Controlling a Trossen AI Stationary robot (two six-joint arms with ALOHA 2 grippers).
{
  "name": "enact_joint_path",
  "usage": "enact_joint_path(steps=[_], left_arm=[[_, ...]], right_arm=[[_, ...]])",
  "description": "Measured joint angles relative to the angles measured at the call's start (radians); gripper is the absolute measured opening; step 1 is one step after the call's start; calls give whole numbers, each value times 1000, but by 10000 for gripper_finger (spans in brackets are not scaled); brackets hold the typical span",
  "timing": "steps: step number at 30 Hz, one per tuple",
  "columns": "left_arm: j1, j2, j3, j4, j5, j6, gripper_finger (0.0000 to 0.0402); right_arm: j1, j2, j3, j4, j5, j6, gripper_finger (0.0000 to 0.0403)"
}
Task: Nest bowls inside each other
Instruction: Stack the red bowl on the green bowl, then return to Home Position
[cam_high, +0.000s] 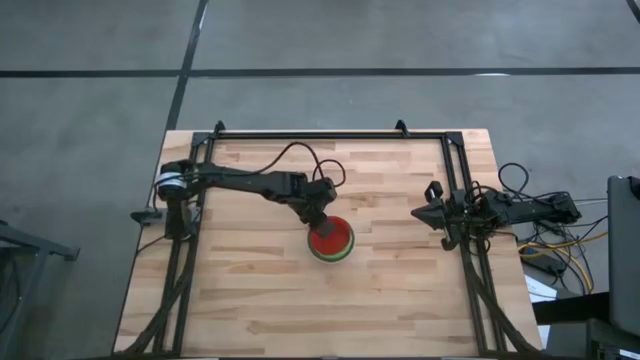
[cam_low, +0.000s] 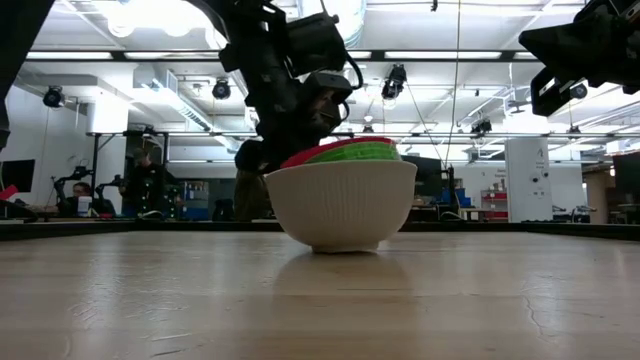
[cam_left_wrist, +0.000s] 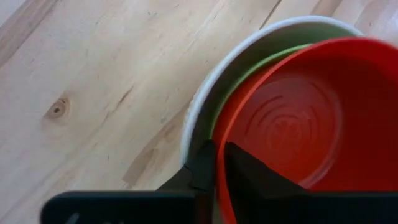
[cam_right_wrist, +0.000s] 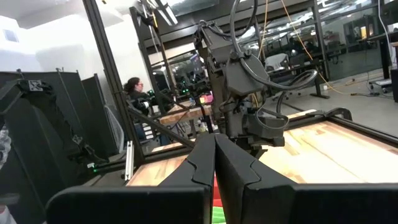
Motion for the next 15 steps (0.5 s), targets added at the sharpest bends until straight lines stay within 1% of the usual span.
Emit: enact_joint_path(steps=[4,7,11,15], left_arm=[[0,-14,0,-4,-5,-3,67],[0,-16,11,-11,-17,-3,83],[1,-17,39,-20,-25,10,94],[1,-17,64,-25,-29,29,95]], right_arm=[[0,0,0,0,0,0,8],[0,0,0,0,0,0,8],[0,0,0,0,0,0,8],[0,0,0,0,0,0,8]])
